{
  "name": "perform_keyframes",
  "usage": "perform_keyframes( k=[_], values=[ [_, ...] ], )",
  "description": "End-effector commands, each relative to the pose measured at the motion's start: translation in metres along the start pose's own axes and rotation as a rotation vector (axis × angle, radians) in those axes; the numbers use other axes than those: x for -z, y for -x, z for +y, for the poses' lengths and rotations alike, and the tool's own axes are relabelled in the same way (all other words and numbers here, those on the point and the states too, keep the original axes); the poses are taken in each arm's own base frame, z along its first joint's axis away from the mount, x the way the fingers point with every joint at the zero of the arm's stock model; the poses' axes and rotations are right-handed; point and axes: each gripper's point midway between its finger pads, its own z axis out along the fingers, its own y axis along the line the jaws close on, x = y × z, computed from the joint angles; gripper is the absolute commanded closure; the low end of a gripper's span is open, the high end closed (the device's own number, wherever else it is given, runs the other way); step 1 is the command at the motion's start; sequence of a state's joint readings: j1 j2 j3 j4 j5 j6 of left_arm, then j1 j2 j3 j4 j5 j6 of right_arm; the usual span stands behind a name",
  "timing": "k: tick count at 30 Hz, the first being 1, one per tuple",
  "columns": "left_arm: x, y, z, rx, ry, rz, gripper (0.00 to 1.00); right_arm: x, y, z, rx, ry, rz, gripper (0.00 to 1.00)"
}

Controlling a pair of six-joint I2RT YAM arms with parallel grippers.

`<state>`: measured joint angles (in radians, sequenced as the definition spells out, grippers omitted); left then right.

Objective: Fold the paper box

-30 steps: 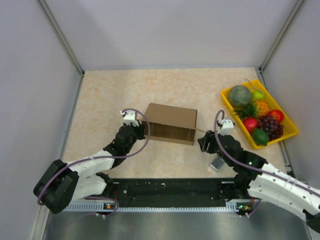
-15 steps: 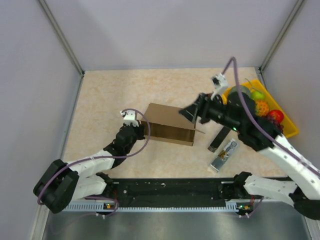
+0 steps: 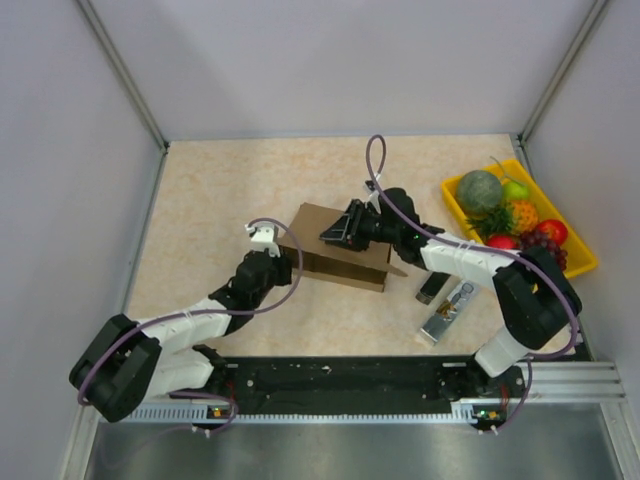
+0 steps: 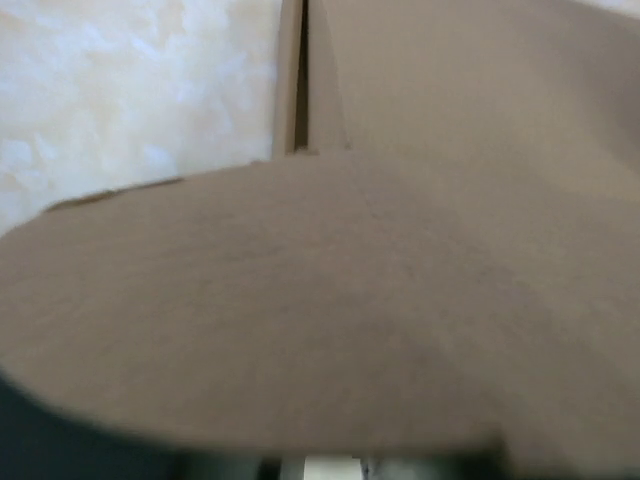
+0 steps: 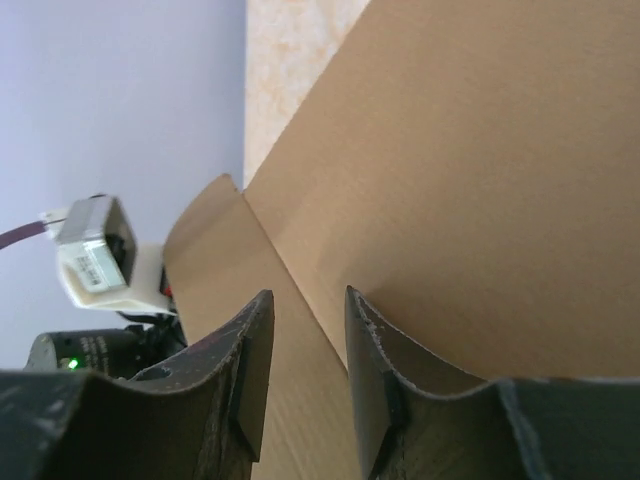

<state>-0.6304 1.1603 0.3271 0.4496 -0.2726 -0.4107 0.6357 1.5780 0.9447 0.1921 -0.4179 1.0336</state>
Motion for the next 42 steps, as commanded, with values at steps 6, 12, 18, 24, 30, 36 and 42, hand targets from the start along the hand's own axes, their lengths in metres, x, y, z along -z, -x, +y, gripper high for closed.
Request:
perform_keyframes(
  k=[6, 12, 18, 24, 30, 36, 42],
  values=[
    [0.036, 0.003, -0.036, 0.065, -0.159, 0.147, 0.57, -0.012, -0.018, 0.009, 0.021, 0.219, 0.044, 0.68],
    [0.103, 0.011, -0.061, 0.067, -0.382, 0.191, 0.54, -0.018, -0.027, -0.013, 0.04, 0.187, 0.064, 0.69],
    [0.161, 0.07, -0.084, 0.081, -0.547, 0.023, 0.58, -0.019, -0.036, -0.035, 0.091, 0.132, 0.098, 0.69],
    [0.114, 0.096, -0.104, 0.071, -0.481, 0.112, 0.77, -0.02, -0.043, -0.056, 0.111, 0.082, 0.112, 0.69],
    [0.022, 0.086, -0.089, 0.155, -0.386, 0.133, 0.95, -0.018, -0.044, -0.085, 0.118, 0.029, 0.088, 0.69],
    [-0.031, 0.018, -0.053, 0.18, -0.263, 0.299, 1.0, -0.013, -0.048, -0.096, 0.108, 0.027, 0.095, 0.74],
    [-0.035, -0.021, -0.032, 0.195, -0.223, 0.342, 1.0, 0.017, -0.036, -0.064, 0.123, 0.126, 0.068, 0.77]
  ],
)
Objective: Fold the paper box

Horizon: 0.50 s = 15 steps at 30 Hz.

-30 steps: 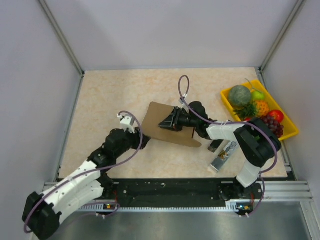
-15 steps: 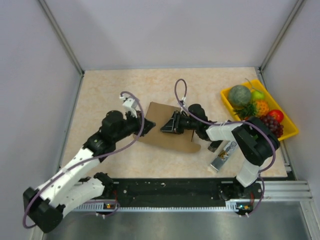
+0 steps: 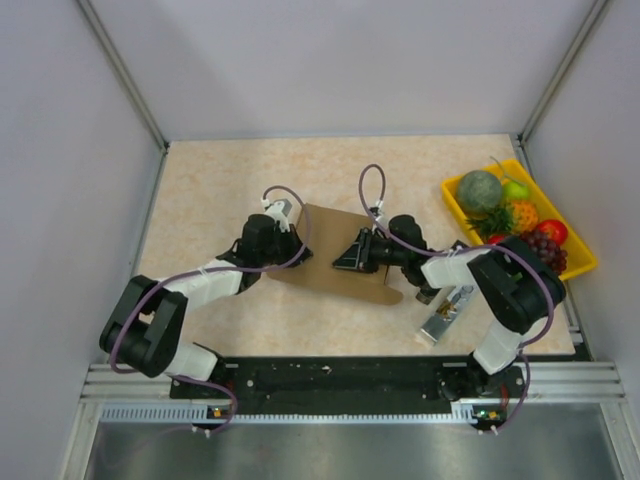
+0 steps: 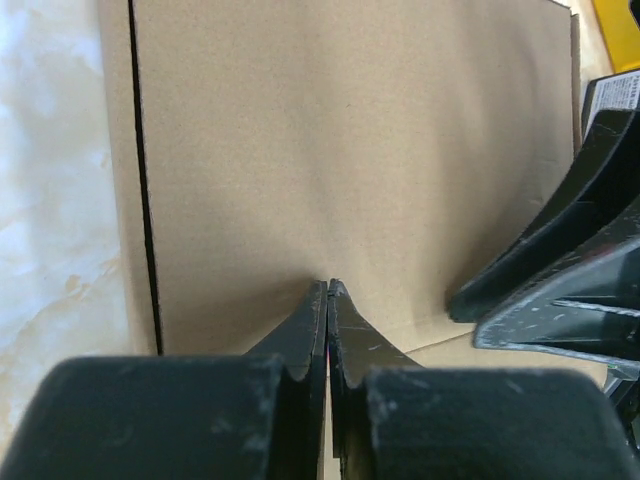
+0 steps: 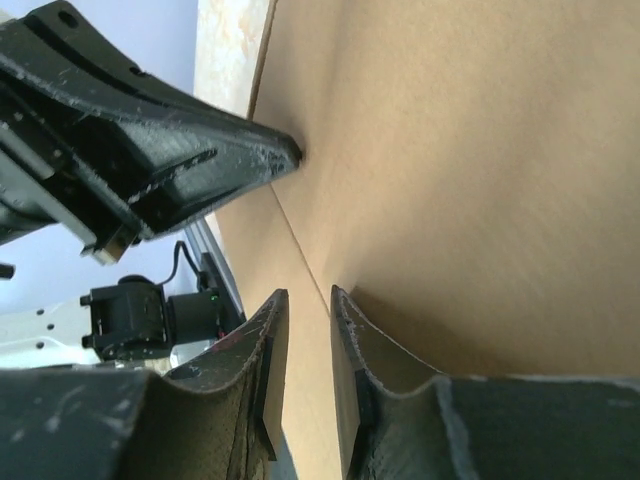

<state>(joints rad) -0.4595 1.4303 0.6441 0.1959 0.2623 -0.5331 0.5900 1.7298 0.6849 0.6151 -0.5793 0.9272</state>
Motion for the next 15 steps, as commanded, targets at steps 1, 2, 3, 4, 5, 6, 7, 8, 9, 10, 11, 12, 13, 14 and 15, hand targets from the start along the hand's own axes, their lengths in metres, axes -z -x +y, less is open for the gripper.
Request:
perform_keyframes(
  k=[1, 2, 3, 4, 5, 6, 7, 8, 9, 10, 11, 12, 13, 14, 15],
  values=[
    [-0.004, -0.015, 0.018, -0.004, 0.027, -0.011, 1.0, 0.031, 0.005, 0.015, 0.031, 0.051, -0.021, 0.77],
    [-0.004, -0.016, 0.019, -0.005, 0.031, -0.01, 1.0, 0.039, 0.012, 0.01, 0.014, 0.045, -0.043, 0.77],
    [-0.004, -0.018, 0.021, -0.004, 0.038, -0.007, 1.0, 0.046, 0.008, 0.005, 0.001, 0.04, -0.045, 0.78],
    [-0.005, -0.022, 0.023, -0.002, 0.041, 0.0, 1.0, 0.051, 0.007, 0.004, 0.001, 0.056, -0.05, 0.78],
    [-0.004, -0.021, 0.022, -0.005, 0.034, -0.005, 1.0, 0.057, 0.011, -0.003, -0.01, 0.048, -0.07, 0.78],
    [-0.004, -0.023, 0.022, 0.001, 0.031, -0.002, 1.0, 0.063, 0.002, -0.016, -0.033, 0.024, -0.067, 0.78],
    [-0.004, -0.027, 0.024, 0.006, 0.032, 0.003, 1.0, 0.068, 0.0, -0.022, -0.037, 0.012, -0.075, 0.78],
    [-0.003, -0.027, 0.024, 0.005, 0.032, 0.001, 1.0, 0.072, -0.003, -0.031, -0.033, -0.007, -0.078, 0.79],
    [-0.003, -0.028, 0.025, 0.006, 0.035, -0.004, 1.0, 0.079, -0.008, -0.046, -0.057, -0.038, -0.085, 0.79],
    [-0.002, -0.03, 0.026, 0.006, 0.037, 0.0, 1.0, 0.082, -0.011, -0.056, -0.068, -0.062, -0.086, 0.79],
    [-0.002, -0.031, 0.027, -0.001, 0.039, 0.003, 1.0, 0.086, -0.018, -0.068, -0.072, -0.086, -0.082, 0.79],
    [-0.002, -0.033, 0.029, 0.0, 0.045, 0.011, 1.0, 0.089, -0.018, -0.074, -0.08, -0.101, -0.094, 0.79],
    [-0.002, -0.032, 0.029, -0.001, 0.047, 0.011, 1.0, 0.09, -0.018, -0.079, -0.083, -0.109, -0.095, 0.79],
    [-0.001, -0.033, 0.028, -0.004, 0.043, 0.016, 1.0, 0.091, -0.02, -0.08, -0.085, -0.103, -0.092, 0.8],
    [0.001, -0.03, 0.024, -0.007, 0.032, 0.009, 1.0, 0.091, -0.019, -0.077, -0.08, -0.093, -0.091, 0.81]
  ],
)
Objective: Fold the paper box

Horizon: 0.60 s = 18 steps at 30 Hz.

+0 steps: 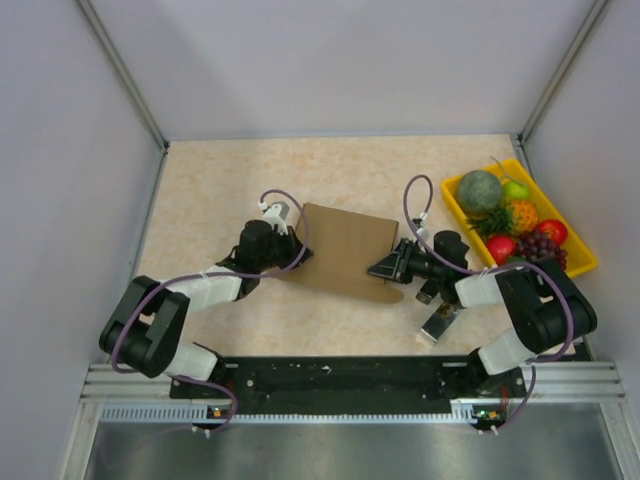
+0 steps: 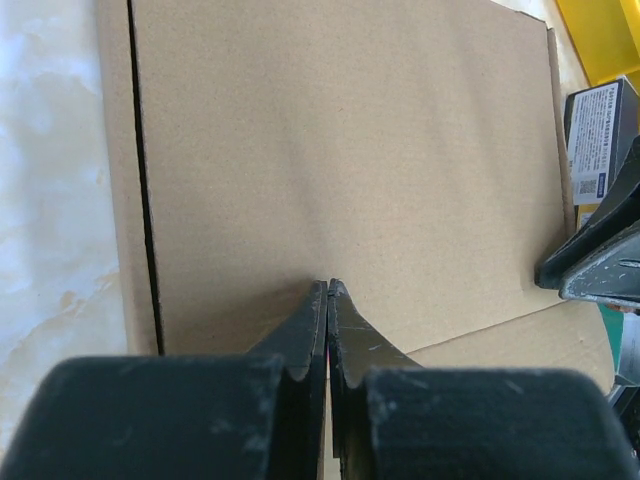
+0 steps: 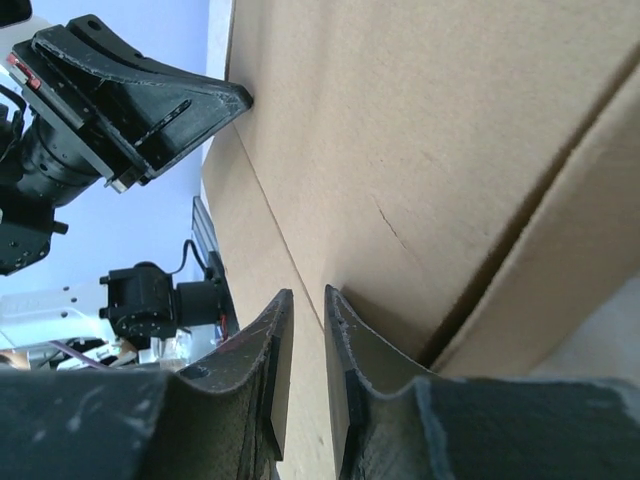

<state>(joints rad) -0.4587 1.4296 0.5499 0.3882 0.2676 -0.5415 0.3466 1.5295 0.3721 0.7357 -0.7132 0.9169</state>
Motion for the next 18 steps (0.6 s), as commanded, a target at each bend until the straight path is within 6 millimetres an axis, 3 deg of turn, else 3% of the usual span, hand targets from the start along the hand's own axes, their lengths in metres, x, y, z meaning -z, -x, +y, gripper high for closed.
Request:
perform_keyframes(
  k=[1, 4, 5, 6, 7, 8, 9, 11, 12, 13, 14, 15, 18],
  values=[
    [0.008, -0.027, 0.017, 0.006, 0.058, 0.09, 1.0, 0.01, -0.012, -0.031, -0.002, -0.081, 0.015, 0.81],
    [0.018, -0.005, -0.005, -0.028, 0.0, 0.062, 0.96, 0.015, 0.0, -0.014, 0.03, -0.088, 0.007, 0.8],
    [0.022, 0.002, -0.012, -0.051, -0.015, 0.054, 0.92, 0.017, 0.016, 0.006, 0.101, -0.06, -0.025, 0.79],
    [0.028, 0.023, -0.026, -0.072, -0.043, 0.014, 0.87, 0.021, 0.014, 0.003, 0.082, -0.102, -0.007, 0.78],
    [0.033, 0.027, -0.028, -0.075, -0.043, 0.019, 0.74, 0.024, 0.018, 0.012, 0.106, -0.102, -0.011, 0.77],
    [0.037, 0.033, -0.033, -0.093, -0.056, 0.012, 0.68, 0.025, 0.03, 0.025, 0.159, -0.093, -0.028, 0.74],
    [0.044, 0.052, -0.044, -0.112, -0.076, -0.027, 0.63, 0.033, 0.028, 0.029, 0.156, -0.126, -0.023, 0.72],
    [0.054, 0.061, -0.037, -0.121, -0.027, -0.028, 0.54, 0.041, 0.038, 0.037, 0.214, -0.17, -0.037, 0.66],
    [0.06, 0.072, -0.038, -0.131, -0.009, -0.046, 0.44, 0.049, 0.041, 0.038, 0.239, -0.207, -0.059, 0.64],
    [0.063, 0.076, -0.028, -0.128, 0.031, -0.049, 0.36, 0.057, 0.032, 0.028, 0.216, -0.27, -0.024, 0.6],
    [0.066, 0.075, -0.019, -0.14, 0.066, -0.033, 0.15, 0.062, 0.034, 0.026, 0.255, -0.298, -0.031, 0.53],
    [0.066, 0.077, -0.008, -0.138, 0.115, -0.037, 0.08, 0.066, 0.034, 0.021, 0.263, -0.334, -0.041, 0.48],
    [0.061, 0.071, 0.018, -0.105, 0.162, -0.006, 0.08, 0.075, 0.022, 0.014, 0.297, -0.351, -0.019, 0.36]
  ],
)
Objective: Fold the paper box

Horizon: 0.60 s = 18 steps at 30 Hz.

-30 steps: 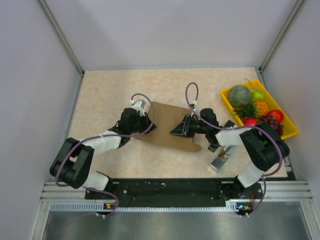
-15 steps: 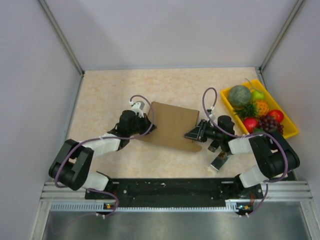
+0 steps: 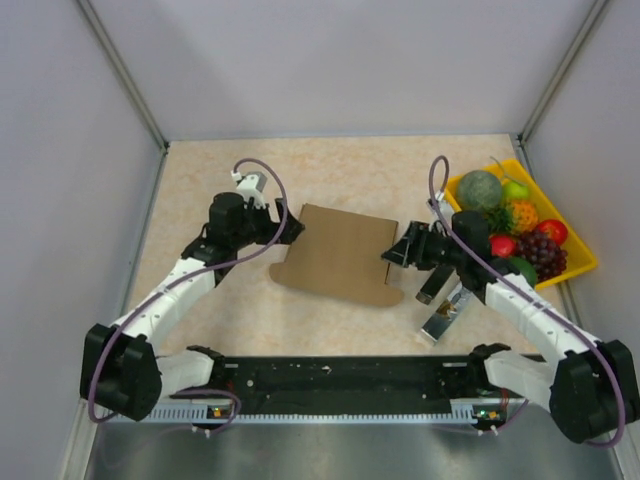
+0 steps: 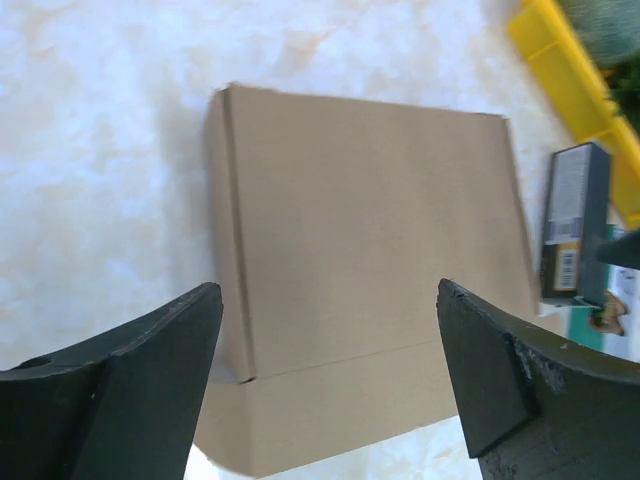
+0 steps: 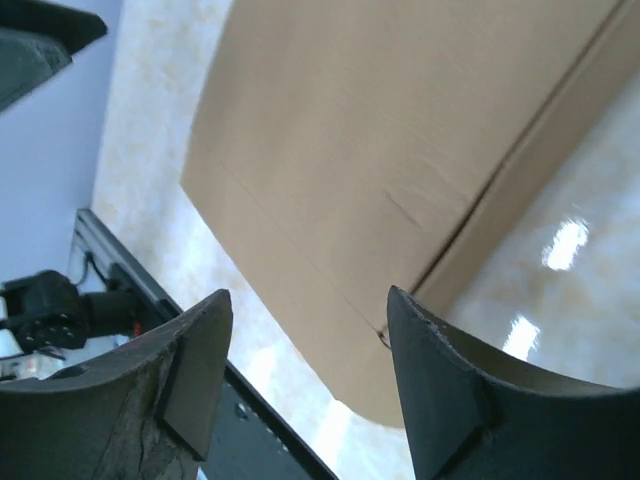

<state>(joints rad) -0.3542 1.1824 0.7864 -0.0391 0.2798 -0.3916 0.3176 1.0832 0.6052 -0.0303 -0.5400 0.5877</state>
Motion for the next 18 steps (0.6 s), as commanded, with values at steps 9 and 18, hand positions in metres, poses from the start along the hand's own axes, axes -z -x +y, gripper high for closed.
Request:
perform_keyframes(
  k=[9, 18],
  values=[
    [-0.019, -0.047, 0.042, 0.068, -0.016, 0.117, 0.16, 0.019, -0.056, -0.035, 0.307, -0.245, 0.127, 0.27],
    [-0.034, -0.071, 0.044, 0.11, -0.067, 0.157, 0.36, -0.014, -0.053, -0.054, 0.24, -0.33, 0.121, 0.32]
  ],
)
